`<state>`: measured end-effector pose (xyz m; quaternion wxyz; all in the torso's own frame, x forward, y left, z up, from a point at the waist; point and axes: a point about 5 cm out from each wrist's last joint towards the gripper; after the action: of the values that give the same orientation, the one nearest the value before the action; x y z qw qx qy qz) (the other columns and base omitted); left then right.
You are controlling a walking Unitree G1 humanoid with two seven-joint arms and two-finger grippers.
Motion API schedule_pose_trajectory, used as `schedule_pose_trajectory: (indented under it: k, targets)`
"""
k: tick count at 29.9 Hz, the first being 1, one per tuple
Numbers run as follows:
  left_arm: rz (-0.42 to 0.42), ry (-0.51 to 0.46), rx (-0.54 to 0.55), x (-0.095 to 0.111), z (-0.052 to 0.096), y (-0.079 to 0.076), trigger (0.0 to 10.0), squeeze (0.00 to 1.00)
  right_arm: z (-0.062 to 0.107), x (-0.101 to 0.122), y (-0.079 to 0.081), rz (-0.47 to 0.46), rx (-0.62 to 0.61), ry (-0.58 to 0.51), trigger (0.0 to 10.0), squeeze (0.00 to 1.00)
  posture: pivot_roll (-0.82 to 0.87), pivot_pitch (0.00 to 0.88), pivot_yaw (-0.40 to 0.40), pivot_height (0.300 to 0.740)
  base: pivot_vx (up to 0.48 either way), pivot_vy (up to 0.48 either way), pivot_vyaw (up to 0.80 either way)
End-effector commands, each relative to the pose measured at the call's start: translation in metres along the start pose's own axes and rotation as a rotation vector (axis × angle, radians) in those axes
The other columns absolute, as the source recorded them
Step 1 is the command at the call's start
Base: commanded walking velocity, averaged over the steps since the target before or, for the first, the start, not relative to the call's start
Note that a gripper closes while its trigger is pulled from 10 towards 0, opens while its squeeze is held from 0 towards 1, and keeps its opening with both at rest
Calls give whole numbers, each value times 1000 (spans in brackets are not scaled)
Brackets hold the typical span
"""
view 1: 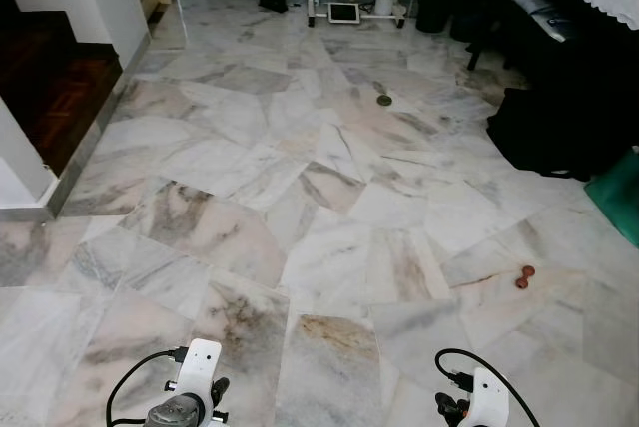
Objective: Setting the table
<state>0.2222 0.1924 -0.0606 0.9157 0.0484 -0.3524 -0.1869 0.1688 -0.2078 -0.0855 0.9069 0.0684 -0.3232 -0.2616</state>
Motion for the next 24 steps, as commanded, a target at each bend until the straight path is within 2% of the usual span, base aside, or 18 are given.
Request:
schedule_pose_trajectory:
  k: [1, 6, 14, 18, 24]
  targets:
    - [-1, 13, -13, -2, 0, 0, 10000, 0, 3, -6, -10, -2, -33, 28, 10000, 0, 47, 0, -31, 740, 0, 0, -706]
    - [5, 25, -2, -4, 0, 1, 10000, 0, 6, -8, -21, -9, -62, 44, 10000, 0, 43, 0, -25, 740, 0, 0, -693]
    - [36, 22, 2, -3, 0, 2, 10000, 0, 9, -11, -27, -14, -77, 59, 10000, 0, 41, 0, -20, 740, 0, 0, -688]
    - [-3, 16, -17, -2, 0, 2, 10000, 0, 9, -13, -28, -24, -86, 63, 10000, 0, 42, 0, -19, 740, 0, 0, -692]
    - [-19, 31, -2, -6, 1, 2, 10000, 0, 8, -10, -26, -20, -83, 62, 10000, 0, 44, 0, -21, 740, 0, -412, -688]
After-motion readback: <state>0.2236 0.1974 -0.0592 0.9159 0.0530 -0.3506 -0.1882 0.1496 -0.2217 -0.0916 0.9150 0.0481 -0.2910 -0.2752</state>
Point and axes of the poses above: a point about 5 cm out from each wrist's last joint towards the gripper, its own z axis pointing back from the gripper into the wrist, its own x axis along the axis of the wrist's last joint, y = z × x, and after that the axes turned 14 degrees about -z, right-handed
